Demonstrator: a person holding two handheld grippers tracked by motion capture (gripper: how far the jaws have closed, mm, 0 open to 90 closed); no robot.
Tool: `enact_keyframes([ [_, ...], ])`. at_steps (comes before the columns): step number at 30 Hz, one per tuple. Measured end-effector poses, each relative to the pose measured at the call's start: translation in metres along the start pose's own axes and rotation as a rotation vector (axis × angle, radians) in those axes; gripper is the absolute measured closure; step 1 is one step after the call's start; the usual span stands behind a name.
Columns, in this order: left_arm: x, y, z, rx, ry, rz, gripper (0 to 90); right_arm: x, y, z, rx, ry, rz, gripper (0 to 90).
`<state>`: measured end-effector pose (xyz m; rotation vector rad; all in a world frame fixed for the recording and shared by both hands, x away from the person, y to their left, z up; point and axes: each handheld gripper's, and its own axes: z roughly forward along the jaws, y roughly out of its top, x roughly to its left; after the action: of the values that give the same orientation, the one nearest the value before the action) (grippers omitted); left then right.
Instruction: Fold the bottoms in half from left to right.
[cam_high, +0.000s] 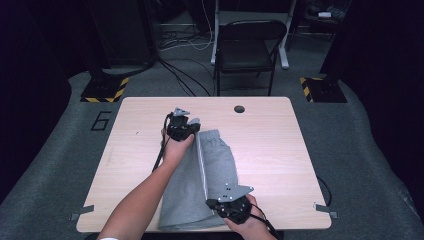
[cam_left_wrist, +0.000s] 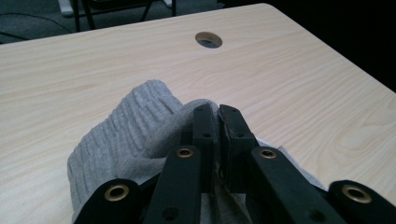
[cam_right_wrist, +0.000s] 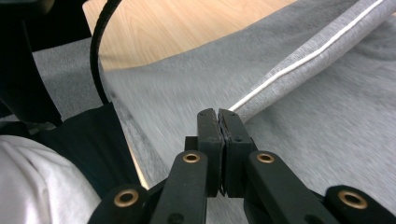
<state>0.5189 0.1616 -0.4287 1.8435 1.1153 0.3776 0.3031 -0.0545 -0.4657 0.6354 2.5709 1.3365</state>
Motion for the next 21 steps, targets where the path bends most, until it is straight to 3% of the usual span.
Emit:
enact_keyframes([
  [11,-0.027,0.011,0.025,0.014,-0.026,0.026,85.7,-0.009,-0.006,-0.034,-0.020,-0.016,0.044,88.0],
  [14,-0.032,0.009,0.034,0.028,-0.036,0.026,85.7,-0.012,-0.009,-0.040,-0.007,-0.022,0.030,88.0],
  [21,-0.040,0.005,0.053,0.056,-0.031,0.023,85.6,-0.018,-0.022,-0.046,0.035,-0.063,0.067,88.0],
])
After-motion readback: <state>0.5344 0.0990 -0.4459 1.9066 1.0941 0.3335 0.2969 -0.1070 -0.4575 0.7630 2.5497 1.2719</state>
